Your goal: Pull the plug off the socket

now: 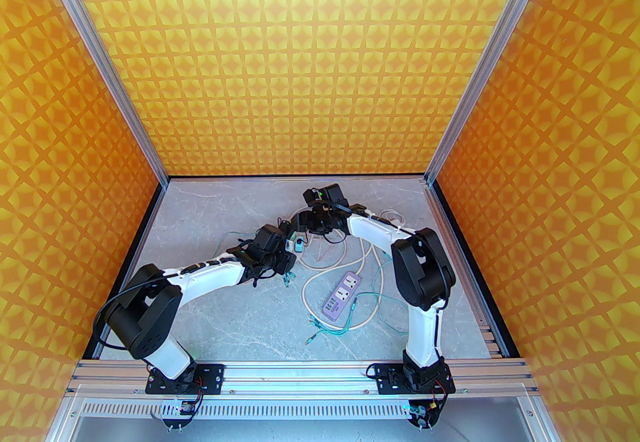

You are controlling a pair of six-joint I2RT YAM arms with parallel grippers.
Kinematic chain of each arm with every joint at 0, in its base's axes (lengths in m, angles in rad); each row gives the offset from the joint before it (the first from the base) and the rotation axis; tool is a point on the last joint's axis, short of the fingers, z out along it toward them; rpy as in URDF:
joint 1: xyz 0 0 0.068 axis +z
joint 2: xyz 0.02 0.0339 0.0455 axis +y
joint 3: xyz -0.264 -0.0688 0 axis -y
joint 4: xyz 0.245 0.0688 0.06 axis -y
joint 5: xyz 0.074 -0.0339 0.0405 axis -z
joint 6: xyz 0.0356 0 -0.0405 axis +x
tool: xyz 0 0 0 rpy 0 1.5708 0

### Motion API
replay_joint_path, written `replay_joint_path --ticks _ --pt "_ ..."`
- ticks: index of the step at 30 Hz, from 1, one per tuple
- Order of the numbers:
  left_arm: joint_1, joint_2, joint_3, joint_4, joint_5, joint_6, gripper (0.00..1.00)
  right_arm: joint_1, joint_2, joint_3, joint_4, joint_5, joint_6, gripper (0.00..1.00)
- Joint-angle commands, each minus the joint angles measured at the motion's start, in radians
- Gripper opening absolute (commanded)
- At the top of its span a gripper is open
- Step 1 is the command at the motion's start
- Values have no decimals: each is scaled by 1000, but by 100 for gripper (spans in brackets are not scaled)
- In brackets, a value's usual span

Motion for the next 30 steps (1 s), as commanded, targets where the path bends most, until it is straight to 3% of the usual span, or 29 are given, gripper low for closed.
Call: replay_joint_path --ticks 1,9,21,30 --pt "35 12 19 -17 7 -6 50 16 57 33 -82 -10 -49 59" --pt "45 -34 5 -30 6 -12 51 24 81 -6 -80 55 -58 59" --pt "69 -228 -76 -7 16 -62 59 24 124 2 -86 124 -1 57" --pt "67 -142 -49 28 18 -140 53 29 135 -10 -100 141 -8 56"
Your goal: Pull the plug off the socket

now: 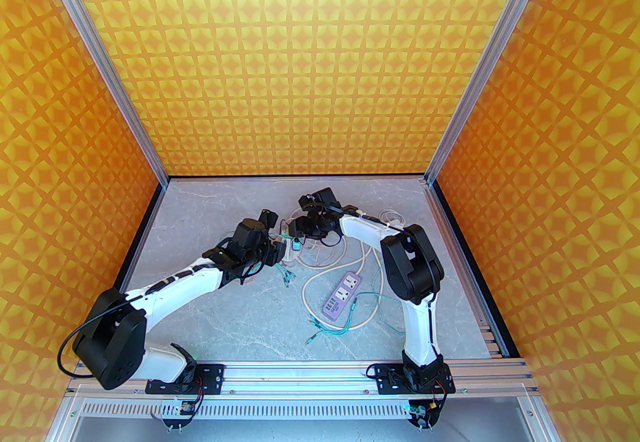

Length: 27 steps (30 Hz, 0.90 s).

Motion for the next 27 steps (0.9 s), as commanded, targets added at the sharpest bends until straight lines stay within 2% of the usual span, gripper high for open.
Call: replay_joint_path --ticks 1,5,12,22,27 --pt "-8 62 15 27 6 -57 53 8 68 -31 -67 101 3 56" --pt "-31 102 26 57 -55 -65 49 8 65 -31 -67 94 5 56" --pt "-87 138 18 97 -153 -61 49 9 57 -28 -70 88 7 56" --pt "-98 207 45 62 -254 -75 49 8 58 -28 -62 75 18 56" --pt "-98 235 58 46 -316 -87 44 8 55 -28 -62 74 19 56"
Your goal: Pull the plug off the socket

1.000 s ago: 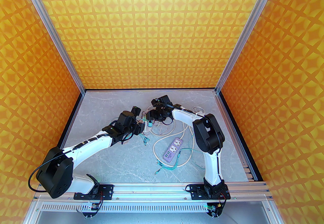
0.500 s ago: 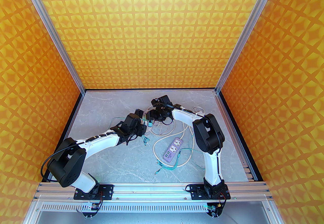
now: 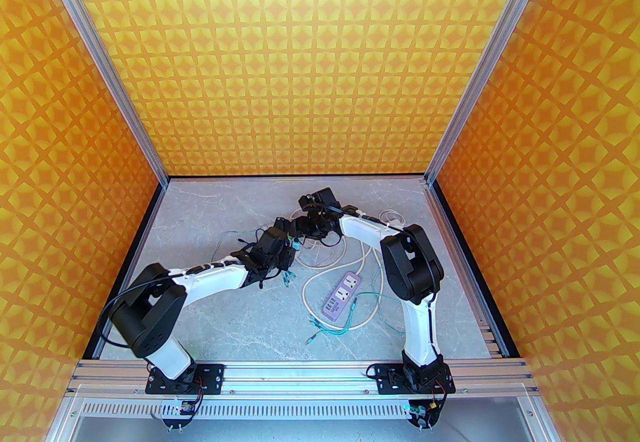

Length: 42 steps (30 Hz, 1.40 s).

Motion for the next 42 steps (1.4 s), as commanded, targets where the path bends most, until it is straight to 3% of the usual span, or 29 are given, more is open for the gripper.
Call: replay_joint_path --ticks 1,5,13,20,28,42 --pt "8 34 33 -69 -109 -15 42 9 55 -29 -65 76 10 56" --pt "5 29 30 -75 -109 -13 49 8 58 -26 -67 74 10 56" --pt "5 -38 -3 -99 -110 -7 51 8 61 -21 -61 75 19 56" --pt "-4 -72 -38 -51 -80 23 67 9 61 -16 -66 71 16 56" --pt "-7 -180 -159 1 -32 69 65 8 67 -10 -65 66 20 56" --pt "-20 6 -90 60 -44 60 61 8 58 -8 -73 68 17 56"
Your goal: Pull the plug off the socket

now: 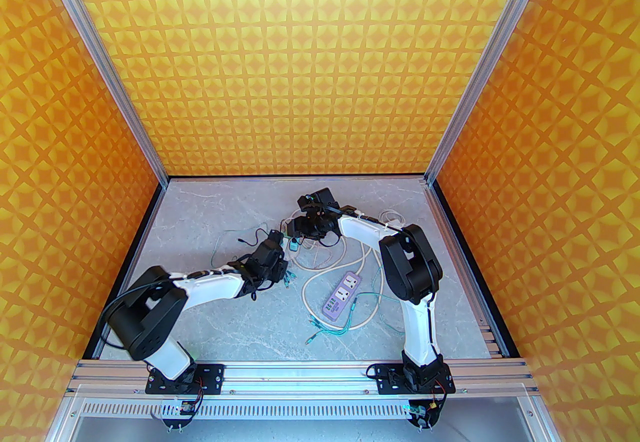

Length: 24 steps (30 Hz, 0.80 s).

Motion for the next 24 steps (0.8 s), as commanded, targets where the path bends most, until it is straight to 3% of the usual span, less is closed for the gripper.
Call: replay_joint_path --ticks 1,13,17,19,24 --pt "-10 19 41 24 1 8 61 2 54 -15 -78 64 0 56" --pt "-8 60 124 1 -42 12 53 2 65 -21 -73 64 3 56" --pt "-4 83 134 5 -53 11 44 2 66 -20 -74 63 3 56" --pt "-6 83 129 7 -54 10 33 2 68 -18 -76 64 1 56" --pt "-6 53 135 -10 -55 8 18 2 80 -12 -94 85 -6 56"
